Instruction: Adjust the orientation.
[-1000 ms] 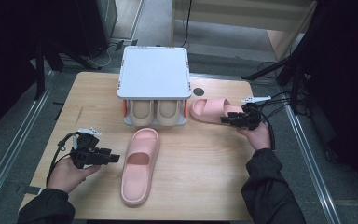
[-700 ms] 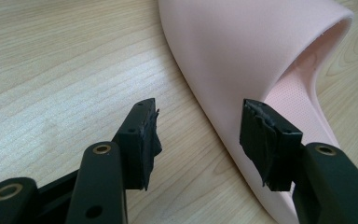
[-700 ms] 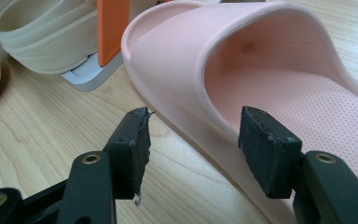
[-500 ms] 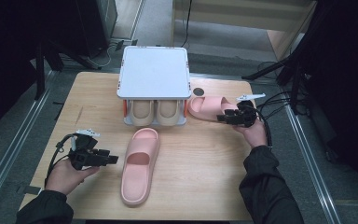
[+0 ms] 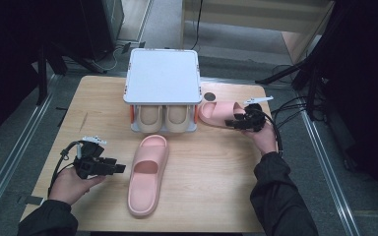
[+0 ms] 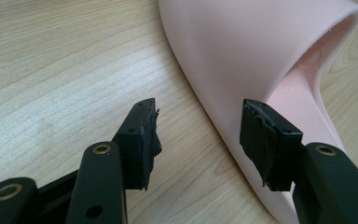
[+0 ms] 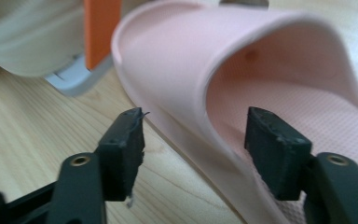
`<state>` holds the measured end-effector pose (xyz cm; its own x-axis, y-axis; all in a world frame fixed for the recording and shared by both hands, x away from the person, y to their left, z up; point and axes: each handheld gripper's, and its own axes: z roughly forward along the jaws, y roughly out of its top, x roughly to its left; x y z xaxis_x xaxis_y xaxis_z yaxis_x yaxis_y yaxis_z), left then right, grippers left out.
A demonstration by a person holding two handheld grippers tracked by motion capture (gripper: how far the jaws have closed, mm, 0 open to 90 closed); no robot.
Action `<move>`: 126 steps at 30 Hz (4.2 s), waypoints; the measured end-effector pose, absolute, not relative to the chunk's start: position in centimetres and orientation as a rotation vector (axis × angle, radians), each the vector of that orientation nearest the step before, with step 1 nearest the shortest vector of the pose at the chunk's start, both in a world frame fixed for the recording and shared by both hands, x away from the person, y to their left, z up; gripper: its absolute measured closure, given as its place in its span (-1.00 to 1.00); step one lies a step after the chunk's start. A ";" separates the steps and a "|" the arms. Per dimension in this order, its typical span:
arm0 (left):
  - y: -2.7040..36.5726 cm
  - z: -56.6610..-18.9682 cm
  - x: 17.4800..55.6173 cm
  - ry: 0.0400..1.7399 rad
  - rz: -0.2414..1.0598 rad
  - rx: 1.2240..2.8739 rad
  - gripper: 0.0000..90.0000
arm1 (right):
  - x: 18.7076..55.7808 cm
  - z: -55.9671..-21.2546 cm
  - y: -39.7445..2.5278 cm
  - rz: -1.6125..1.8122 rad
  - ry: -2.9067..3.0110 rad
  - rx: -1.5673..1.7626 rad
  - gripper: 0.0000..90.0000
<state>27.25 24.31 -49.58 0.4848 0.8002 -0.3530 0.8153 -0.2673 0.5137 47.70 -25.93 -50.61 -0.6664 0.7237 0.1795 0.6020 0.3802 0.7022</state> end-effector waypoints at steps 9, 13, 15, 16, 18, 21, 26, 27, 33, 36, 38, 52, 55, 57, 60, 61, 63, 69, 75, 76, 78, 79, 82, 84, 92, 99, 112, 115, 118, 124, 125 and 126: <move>24.4 -49.5 27.3 1.332 -0.028 2.071 0.02 | 47.5 -50.6 -25.6 1.150 2.523 1.194 0.63; 24.4 -49.4 27.3 1.338 -0.020 2.069 0.03 | 47.1 -49.9 -25.2 1.179 2.531 1.165 0.83; 24.4 -49.4 27.4 1.345 -0.023 2.059 0.03 | 46.8 -49.4 -25.1 1.184 2.520 1.155 0.91; 24.5 -49.4 27.4 1.344 -0.020 2.061 0.03 | 46.6 -49.1 -25.0 1.184 2.509 1.149 0.91; 24.4 -49.4 27.4 1.344 -0.022 2.063 0.03 | 46.2 -48.4 -25.1 1.193 2.483 1.199 0.92; 24.4 -49.2 27.4 1.323 -0.025 2.065 0.11 | 45.7 -47.8 -25.1 1.208 2.478 1.223 0.92; 24.3 -49.0 27.5 1.303 -0.029 2.064 0.26 | 43.7 -46.4 -24.8 1.219 2.454 1.220 0.92; 24.3 -49.0 27.6 1.302 -0.031 2.059 0.27 | 43.2 -46.2 -24.8 1.235 2.446 1.227 0.92; 24.2 -48.5 28.1 1.303 -0.030 2.048 0.48 | 40.3 -45.3 -24.0 1.223 2.461 1.193 0.92; 24.1 -48.4 28.4 1.288 -0.014 2.047 0.53 | 39.0 -45.0 -23.8 1.211 2.471 1.181 0.92; 23.9 -48.4 28.6 1.281 -0.017 2.052 0.57 | 38.0 -44.7 -23.9 1.226 2.459 1.172 0.92; 23.2 -48.7 29.9 1.257 -0.021 2.080 0.53 | 32.5 -44.9 -20.9 1.219 2.519 1.135 0.92; 23.0 -48.7 29.9 1.227 -0.002 2.091 0.57 | 31.7 -45.2 -19.9 1.208 2.543 1.129 0.91; 22.9 -48.7 30.0 1.212 -0.002 2.098 0.60 | 31.3 -45.6 -19.2 1.193 2.567 1.114 0.91; 22.6 -48.9 30.1 1.201 -0.008 2.113 0.61 | 31.0 -46.2 -18.1 1.147 2.607 1.091 0.91; 22.6 -49.0 30.1 1.196 -0.015 2.120 0.61 | 31.0 -46.4 -17.8 1.132 2.617 1.080 0.91; 22.5 -49.1 30.1 1.200 -0.018 2.128 0.60 | 31.0 -46.7 -17.1 1.106 2.639 1.066 0.91; 22.7 -49.8 30.3 1.213 -0.032 2.134 0.60 | 30.9 -47.5 -15.2 1.033 2.683 1.005 0.91; 22.3 -50.1 30.3 1.191 -0.027 2.164 0.59 | 30.6 -48.1 -13.8 0.981 2.695 0.961 0.91; 22.3 -50.1 30.3 1.183 -0.029 2.171 0.59 | 30.5 -48.2 -13.6 0.975 2.697 0.957 0.90; 22.1 -50.2 30.3 1.178 -0.040 2.180 0.56 | 30.4 -48.4 -13.1 0.968 2.700 0.944 0.90; 22.1 -50.2 30.3 1.181 -0.043 2.179 0.56 | 30.3 -48.5 -12.9 0.961 2.704 0.938 0.90; 22.0 -50.3 30.2 1.172 -0.043 2.180 0.56 | 30.2 -48.8 -12.2 0.946 2.711 0.914 0.89; 22.0 -50.2 30.2 1.171 -0.038 2.186 0.57 | 30.2 -48.9 -11.9 0.940 2.706 0.919 0.89; 21.8 -50.2 30.1 1.166 -0.038 2.189 0.57 | 29.9 -49.4 -10.4 0.981 2.714 0.911 0.82; 21.8 -50.2 30.1 1.170 -0.043 2.184 0.56 | 30.1 -49.1 -10.4 1.065 2.707 0.902 0.56; 21.8 -50.1 30.0 1.172 -0.042 2.180 0.55 | 30.3 -45.7 -15.4 1.283 2.623 0.996 0.91; 21.8 -50.1 30.0 1.171 -0.042 2.184 0.55 | 31.3 -46.2 -16.6 1.262 2.597 1.045 0.96; 21.8 -50.1 30.0 1.171 -0.044 2.183 0.54 | 32.3 -46.9 -17.7 1.200 2.574 1.093 0.97; 21.8 -50.2 30.0 1.175 -0.046 2.185 0.53 | 33.9 -48.4 -18.7 1.078 2.574 1.192 0.91; 21.8 -50.2 30.0 1.176 -0.046 2.184 0.53 | 34.1 -48.7 -18.7 1.063 2.578 1.201 0.91; 21.8 -50.2 30.0 1.175 -0.045 2.186 0.53 | 34.3 -49.0 -18.6 1.045 2.585 1.220 0.90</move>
